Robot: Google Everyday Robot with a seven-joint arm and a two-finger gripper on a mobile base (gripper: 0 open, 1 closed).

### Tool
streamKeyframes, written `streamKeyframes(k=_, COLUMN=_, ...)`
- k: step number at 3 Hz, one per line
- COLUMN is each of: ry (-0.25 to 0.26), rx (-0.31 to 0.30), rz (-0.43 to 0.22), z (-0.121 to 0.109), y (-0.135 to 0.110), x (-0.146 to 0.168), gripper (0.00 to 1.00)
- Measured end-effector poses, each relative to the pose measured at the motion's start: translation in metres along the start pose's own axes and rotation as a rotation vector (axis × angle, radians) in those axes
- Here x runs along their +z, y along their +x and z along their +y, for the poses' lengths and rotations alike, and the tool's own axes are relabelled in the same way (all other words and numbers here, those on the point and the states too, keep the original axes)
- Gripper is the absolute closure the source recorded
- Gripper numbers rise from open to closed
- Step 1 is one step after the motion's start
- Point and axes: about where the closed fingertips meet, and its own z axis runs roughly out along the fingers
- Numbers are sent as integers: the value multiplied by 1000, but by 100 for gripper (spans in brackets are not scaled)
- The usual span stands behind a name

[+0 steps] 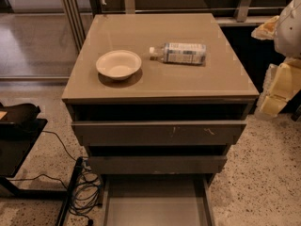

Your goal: Place blue plastic bottle into bottom drawer

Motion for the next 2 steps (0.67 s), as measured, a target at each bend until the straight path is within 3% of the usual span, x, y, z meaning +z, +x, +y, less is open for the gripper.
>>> streamKeyframes(k=1, ry=29, rx=-51, rz=-93, z=-14, y=-7, x=12, gripper=0)
streamKeyframes(k=2, ry=61, rx=-130, rz=-150, z=-46, y=-27, x=29, gripper=0)
